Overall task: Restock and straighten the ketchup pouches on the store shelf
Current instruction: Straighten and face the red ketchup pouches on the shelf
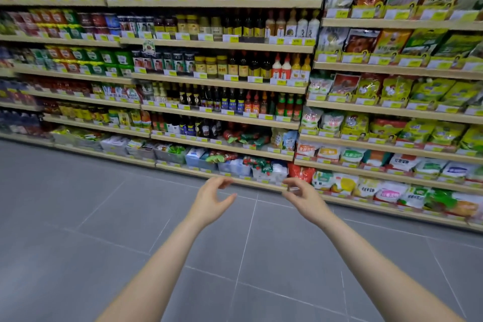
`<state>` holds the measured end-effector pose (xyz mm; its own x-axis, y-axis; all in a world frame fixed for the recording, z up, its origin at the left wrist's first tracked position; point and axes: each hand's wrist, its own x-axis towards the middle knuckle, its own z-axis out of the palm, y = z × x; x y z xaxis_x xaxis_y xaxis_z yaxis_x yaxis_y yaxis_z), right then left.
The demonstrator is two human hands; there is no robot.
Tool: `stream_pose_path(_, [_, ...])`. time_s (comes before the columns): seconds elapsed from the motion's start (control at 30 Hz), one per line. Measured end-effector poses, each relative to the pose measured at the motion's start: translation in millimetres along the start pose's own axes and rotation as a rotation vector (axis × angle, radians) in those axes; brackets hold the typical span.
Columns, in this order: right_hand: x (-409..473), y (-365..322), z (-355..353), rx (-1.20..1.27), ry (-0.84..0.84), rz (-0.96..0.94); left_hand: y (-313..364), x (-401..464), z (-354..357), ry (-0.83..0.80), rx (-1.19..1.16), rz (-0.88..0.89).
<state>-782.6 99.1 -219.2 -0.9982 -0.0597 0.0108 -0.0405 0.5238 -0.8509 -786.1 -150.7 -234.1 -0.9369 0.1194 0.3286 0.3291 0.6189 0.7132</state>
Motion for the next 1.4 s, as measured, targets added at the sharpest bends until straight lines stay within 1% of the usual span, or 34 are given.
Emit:
stream_pose_path(0.17, [111, 7, 5, 0.006, 0.007, 0.009, -51, 101, 2, -0.012, 0.002, 0.008])
stream_pose_path(0.33, [220, 17, 28, 0.013, 0.041, 0.046, -116, 206, 7, -0.046, -0.012, 0.032])
stream_pose_path(0.47, [301, 21, 49, 0.02, 0.081, 0.108, -173, 293, 8, -0.149, 0.013, 0.072])
stream_pose_path(0.6, [369, 25, 61, 0.036, 0.14, 0.138, -212, 379, 13, -0.254, 0.016, 0.121])
stream_pose_path(0.8, [452, 54, 65, 0.059, 0.183, 0.191, -256, 479, 57, -0.383, 0.002, 0.177])
stream_pose_path(1.0, [542, 128, 69, 0.075, 0.178, 0.238, -324, 552, 139, -0.502, 0.003, 0.145])
stream_pose_path(1.13, [600, 187, 81, 0.063, 0.117, 0.267, -368, 590, 193, -0.57, 0.056, 0.134])
stream_pose_path(1.27, [657, 243, 105, 0.027, 0.066, 0.255, -420, 624, 246, -0.55, 0.111, 0.157])
stream_pose_path(1.4, [711, 311, 139, -0.02, 0.053, 0.207, -481, 658, 305, -0.563, 0.246, 0.236])
